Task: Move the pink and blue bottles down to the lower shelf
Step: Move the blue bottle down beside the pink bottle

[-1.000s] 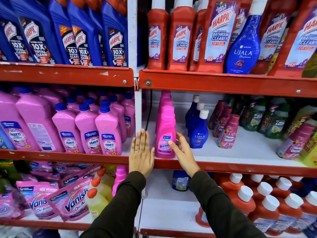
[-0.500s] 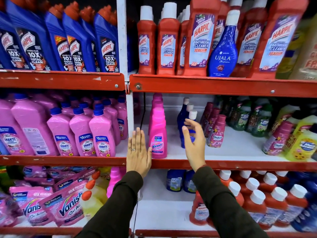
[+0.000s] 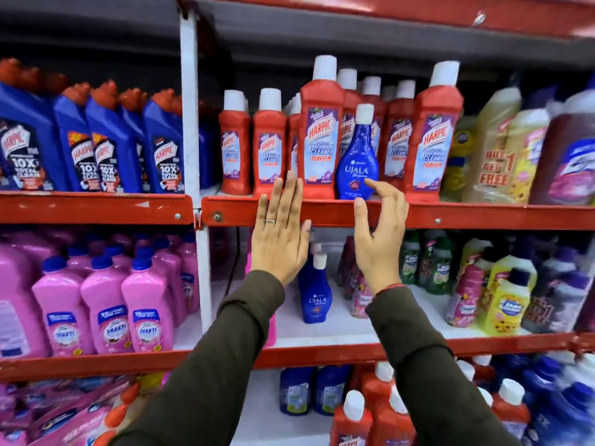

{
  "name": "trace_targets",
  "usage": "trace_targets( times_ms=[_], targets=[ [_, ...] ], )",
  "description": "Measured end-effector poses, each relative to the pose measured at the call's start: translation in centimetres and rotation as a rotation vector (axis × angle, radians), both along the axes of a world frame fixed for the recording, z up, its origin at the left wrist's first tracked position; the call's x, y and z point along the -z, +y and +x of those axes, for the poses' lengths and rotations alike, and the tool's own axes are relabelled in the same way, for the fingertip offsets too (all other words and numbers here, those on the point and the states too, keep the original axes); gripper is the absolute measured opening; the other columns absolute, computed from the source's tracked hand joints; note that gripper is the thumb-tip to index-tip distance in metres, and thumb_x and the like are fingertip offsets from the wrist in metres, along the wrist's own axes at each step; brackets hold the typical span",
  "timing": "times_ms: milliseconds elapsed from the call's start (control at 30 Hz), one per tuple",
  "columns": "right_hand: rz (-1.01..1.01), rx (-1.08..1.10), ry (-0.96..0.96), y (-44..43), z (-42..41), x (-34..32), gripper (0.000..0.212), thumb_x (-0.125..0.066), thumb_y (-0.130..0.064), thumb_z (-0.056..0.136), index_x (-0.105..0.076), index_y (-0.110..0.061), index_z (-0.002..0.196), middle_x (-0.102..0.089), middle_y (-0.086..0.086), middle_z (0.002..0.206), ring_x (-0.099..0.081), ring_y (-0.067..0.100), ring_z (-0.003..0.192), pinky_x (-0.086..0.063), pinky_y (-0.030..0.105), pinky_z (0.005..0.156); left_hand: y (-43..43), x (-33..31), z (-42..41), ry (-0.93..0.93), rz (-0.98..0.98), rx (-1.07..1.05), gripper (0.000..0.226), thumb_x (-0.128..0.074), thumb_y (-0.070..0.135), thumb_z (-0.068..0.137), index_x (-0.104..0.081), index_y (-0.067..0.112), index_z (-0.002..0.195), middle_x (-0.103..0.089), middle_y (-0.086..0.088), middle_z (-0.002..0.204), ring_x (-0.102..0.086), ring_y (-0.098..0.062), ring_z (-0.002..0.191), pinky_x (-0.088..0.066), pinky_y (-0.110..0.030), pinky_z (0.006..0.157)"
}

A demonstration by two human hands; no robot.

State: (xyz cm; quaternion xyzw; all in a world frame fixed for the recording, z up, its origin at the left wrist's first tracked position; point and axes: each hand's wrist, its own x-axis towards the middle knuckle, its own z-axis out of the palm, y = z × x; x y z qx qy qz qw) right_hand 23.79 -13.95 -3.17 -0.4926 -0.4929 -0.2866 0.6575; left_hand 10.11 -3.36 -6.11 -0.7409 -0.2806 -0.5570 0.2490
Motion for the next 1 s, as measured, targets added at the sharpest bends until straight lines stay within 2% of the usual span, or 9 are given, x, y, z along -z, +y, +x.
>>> trace_targets(
  times_ms=[133,267,433,567,667,733,833,933,1000],
  targets=[
    [-0.127,0.054,0.007,1.3,2.0,-3.3,0.043,-0.053,-0.027,0.097,-0.05,-0.01,0.137,-0.052,0.008,0.135,-0.045,0.021,0.126,-0.027,0.02,0.107,0.2,-1.9,1.2,0.032,0.007,-0.063,0.064,-0.035,0.028,0.106,-0.017,0.004,0.163,-0.014,-0.012,0.172,0.01,-0.018,0.159,0.007,-0.039,0.131],
    [-0.319,0.016,0.055,2.2,3.7,-5.9,0.054,-0.051,-0.022,0.099,-0.037,-0.003,0.147,-0.04,0.014,0.15,-0.036,0.027,0.141,-0.017,0.016,0.108,0.3,-2.3,1.7,0.042,-0.023,-0.083,0.065,-0.033,0.029,0.107,-0.014,0.006,0.164,-0.011,-0.012,0.173,-0.007,-0.024,0.161,0.003,-0.04,0.131],
    [-0.48,-0.132,0.094,2.7,4.8,-8.2,0.044,-0.051,-0.011,0.099,-0.043,-0.003,0.142,-0.052,0.016,0.14,-0.049,0.026,0.129,-0.026,0.006,0.088,0.4,-2.4,1.9,0.055,-0.03,-0.107,0.064,-0.028,0.031,0.107,-0.011,0.007,0.164,-0.007,-0.01,0.174,-0.005,-0.024,0.161,0.005,-0.04,0.131],
    [-0.535,-0.199,0.178,2.6,5.3,-8.5,0.044,-0.052,-0.013,0.1,-0.042,-0.007,0.142,-0.056,0.011,0.138,-0.054,0.013,0.112,-0.041,0.013,0.082,0.4,-2.4,1.9,0.064,-0.029,-0.125,0.064,-0.027,0.03,0.107,-0.011,0.006,0.164,-0.008,-0.01,0.174,-0.005,-0.026,0.161,0.009,-0.039,0.13],
    [-0.579,-0.229,0.216,3.0,5.9,-8.8,0.042,-0.055,-0.019,0.099,-0.046,-0.004,0.137,-0.059,0.012,0.135,-0.06,0.019,0.115,-0.046,0.015,0.075,0.4,-2.5,1.9,0.068,-0.021,-0.143,0.064,-0.026,0.03,0.107,-0.011,0.006,0.164,-0.008,-0.009,0.174,-0.005,-0.026,0.161,0.012,-0.039,0.13],
    [-0.577,-0.257,0.246,3.1,6.1,-8.8,0.042,-0.058,-0.021,0.098,-0.047,-0.005,0.136,-0.059,0.012,0.135,-0.06,0.022,0.12,-0.05,0.019,0.079,0.4,-2.5,1.9,0.071,-0.02,-0.152,0.064,-0.026,0.03,0.107,-0.013,0.006,0.164,-0.01,-0.01,0.174,-0.007,-0.026,0.161,0.012,-0.038,0.13],
    [-0.532,-0.278,0.263,2.9,6.2,-8.8,0.042,-0.057,-0.021,0.098,-0.047,-0.007,0.137,-0.058,0.006,0.131,-0.059,0.017,0.117,-0.053,0.023,0.082,0.3,-2.5,1.9,0.077,-0.02,-0.154,0.063,-0.026,0.03,0.107,-0.014,0.006,0.164,-0.012,-0.009,0.174,-0.008,-0.026,0.161,0.011,-0.038,0.13],
    [-0.428,-0.29,0.279,2.5,6.4,-9.2,0.042,-0.057,-0.022,0.098,-0.048,-0.008,0.137,-0.059,0.008,0.133,-0.059,0.021,0.119,-0.054,0.037,0.096,0.4,-2.5,1.9,0.077,-0.026,-0.158,0.064,-0.028,0.029,0.106,-0.013,0.007,0.164,-0.012,-0.009,0.174,-0.007,-0.025,0.161,0.01,-0.039,0.13],
    [-0.382,-0.316,0.288,1.9,6.3,-9.7,0.042,-0.056,-0.021,0.098,-0.047,-0.009,0.138,-0.058,0.007,0.133,-0.058,0.021,0.12,-0.053,0.038,0.099,0.4,-2.5,1.9,0.078,-0.029,-0.161,0.064,-0.028,0.03,0.106,-0.013,0.006,0.164,-0.011,-0.009,0.174,-0.006,-0.025,0.161,0.011,-0.039,0.13]
  ],
)
